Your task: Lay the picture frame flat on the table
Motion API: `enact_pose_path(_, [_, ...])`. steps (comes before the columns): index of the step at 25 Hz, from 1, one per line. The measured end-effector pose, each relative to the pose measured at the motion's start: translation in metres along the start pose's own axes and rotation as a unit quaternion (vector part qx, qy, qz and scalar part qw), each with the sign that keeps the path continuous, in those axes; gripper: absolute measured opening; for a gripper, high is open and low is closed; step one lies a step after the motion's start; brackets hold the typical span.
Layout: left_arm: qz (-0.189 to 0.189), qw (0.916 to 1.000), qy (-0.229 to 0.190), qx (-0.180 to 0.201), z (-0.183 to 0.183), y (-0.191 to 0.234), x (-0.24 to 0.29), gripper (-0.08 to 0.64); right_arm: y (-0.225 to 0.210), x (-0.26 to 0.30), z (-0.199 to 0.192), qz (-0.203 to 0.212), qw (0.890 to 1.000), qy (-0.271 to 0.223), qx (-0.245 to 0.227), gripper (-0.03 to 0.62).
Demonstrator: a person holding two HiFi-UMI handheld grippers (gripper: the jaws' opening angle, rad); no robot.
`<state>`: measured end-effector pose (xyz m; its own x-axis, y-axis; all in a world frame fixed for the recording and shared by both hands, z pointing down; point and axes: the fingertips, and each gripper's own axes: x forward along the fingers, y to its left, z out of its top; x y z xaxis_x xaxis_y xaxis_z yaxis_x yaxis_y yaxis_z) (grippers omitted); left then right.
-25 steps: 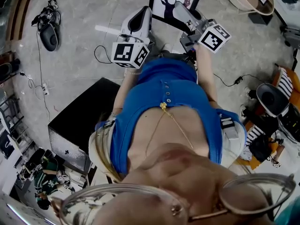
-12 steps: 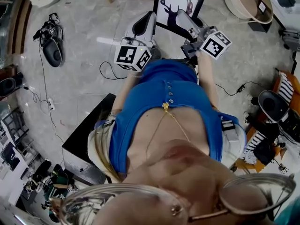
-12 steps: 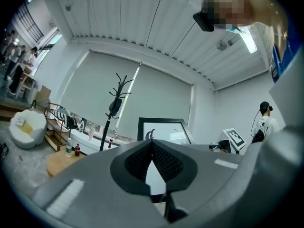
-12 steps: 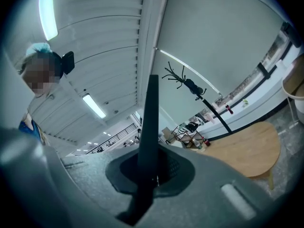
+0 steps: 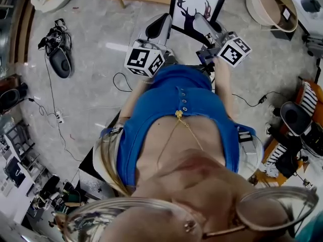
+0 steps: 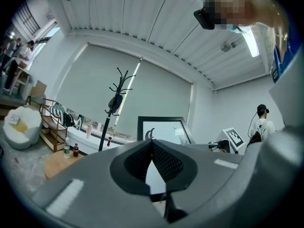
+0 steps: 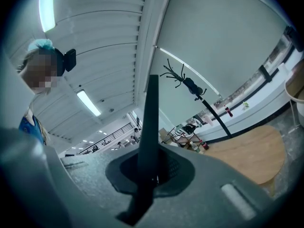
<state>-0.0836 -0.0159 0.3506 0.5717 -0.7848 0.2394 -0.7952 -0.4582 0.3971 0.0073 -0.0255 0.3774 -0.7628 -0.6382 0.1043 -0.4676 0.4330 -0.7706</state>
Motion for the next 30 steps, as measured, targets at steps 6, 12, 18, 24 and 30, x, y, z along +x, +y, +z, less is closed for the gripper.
enact_pose_path(6, [-0.009, 0.9999, -0.001, -0.007, 0.002, 0.004, -0.002, -0.002, -0.002, -0.001, -0.001, -0.009, 1.000, -0.005, -0.006, 0.006])
enact_pose_path(12, [-0.009, 0.9999, -0.003, 0.007, 0.003, 0.008, -0.001, -0.002, -0.004, 0.000, -0.003, -0.017, 1.000, -0.008, -0.002, 0.006])
enact_pose_path(18, [-0.014, 0.9999, -0.002, 0.005, -0.002, 0.008, 0.000, -0.002, -0.005, 0.000, -0.003, -0.019, 1.000, -0.003, -0.009, 0.006])
enact_pose_path(24, [-0.005, 0.9999, -0.013, -0.001, 0.003, 0.009, -0.007, -0.002, 0.003, 0.000, 0.003, -0.009, 1.000, -0.007, -0.006, 0.006])
enact_pose_path(30, [-0.005, 0.9998, -0.016, 0.006, 0.007, -0.001, -0.011, -0.002, 0.008, -0.001, 0.006, 0.002, 1.000, -0.007, -0.015, 0.006])
